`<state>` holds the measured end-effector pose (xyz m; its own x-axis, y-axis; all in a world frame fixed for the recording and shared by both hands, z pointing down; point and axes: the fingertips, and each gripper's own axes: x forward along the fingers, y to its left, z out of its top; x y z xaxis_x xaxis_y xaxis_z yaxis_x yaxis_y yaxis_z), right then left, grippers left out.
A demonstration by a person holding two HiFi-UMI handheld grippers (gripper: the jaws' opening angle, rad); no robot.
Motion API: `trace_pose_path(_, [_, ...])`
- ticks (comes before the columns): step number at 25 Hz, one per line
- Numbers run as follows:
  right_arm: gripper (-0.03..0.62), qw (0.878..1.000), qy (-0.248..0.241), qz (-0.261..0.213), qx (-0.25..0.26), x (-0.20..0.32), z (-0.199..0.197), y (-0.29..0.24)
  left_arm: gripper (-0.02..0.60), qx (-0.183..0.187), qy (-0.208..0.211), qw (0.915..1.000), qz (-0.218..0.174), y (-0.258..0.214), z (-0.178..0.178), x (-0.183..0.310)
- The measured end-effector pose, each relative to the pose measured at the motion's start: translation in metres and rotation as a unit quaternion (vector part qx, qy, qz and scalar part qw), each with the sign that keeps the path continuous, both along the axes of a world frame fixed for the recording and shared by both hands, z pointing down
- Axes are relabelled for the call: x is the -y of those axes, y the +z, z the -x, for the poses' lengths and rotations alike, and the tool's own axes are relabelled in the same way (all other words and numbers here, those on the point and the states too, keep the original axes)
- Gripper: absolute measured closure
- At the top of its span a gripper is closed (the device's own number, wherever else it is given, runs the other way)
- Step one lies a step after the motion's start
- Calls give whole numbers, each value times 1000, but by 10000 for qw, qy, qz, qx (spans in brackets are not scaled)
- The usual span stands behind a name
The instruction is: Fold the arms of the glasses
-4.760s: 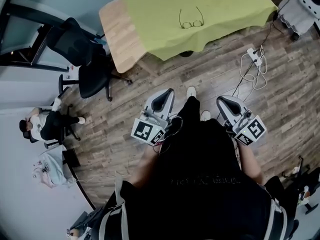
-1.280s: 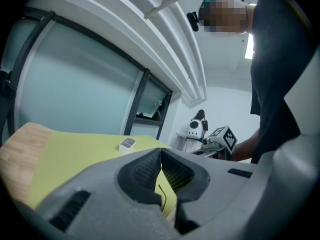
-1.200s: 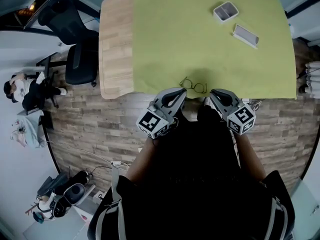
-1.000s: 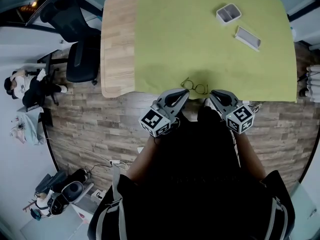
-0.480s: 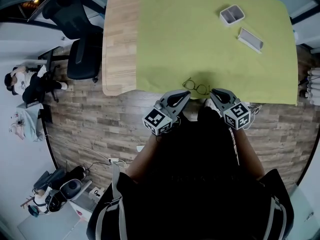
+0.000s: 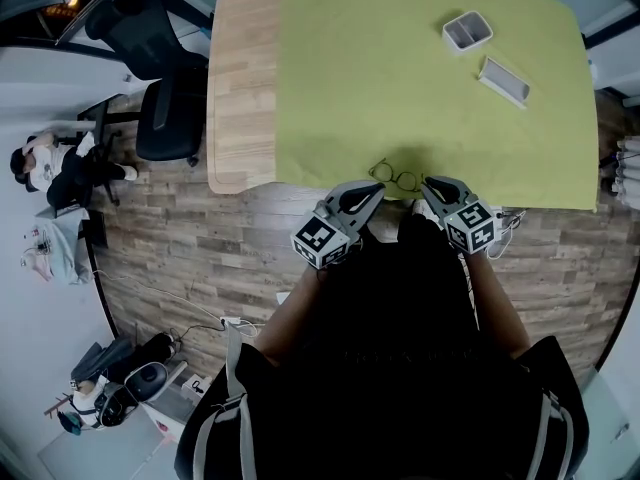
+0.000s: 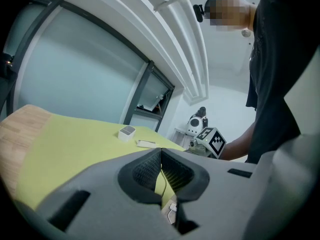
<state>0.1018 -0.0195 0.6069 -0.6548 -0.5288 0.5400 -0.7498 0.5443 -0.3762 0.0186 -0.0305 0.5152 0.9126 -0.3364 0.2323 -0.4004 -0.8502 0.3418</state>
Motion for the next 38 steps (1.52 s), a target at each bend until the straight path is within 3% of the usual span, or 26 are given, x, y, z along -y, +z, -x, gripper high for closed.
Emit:
trace_pose_path(17, [562,9997,-164,76,-190,9,3,14,563,95,-47,9999,52,2,11,4])
trace_pose_path(27, [562,9913,-743,-325,-1041,3,33,12,563,33,-252,9997,-13,-3,27,4])
trace_pose_path(38, [561,9884,-992,-257,-1124,-6,65,20,563,-138,-489,9987,6,-11,49,3])
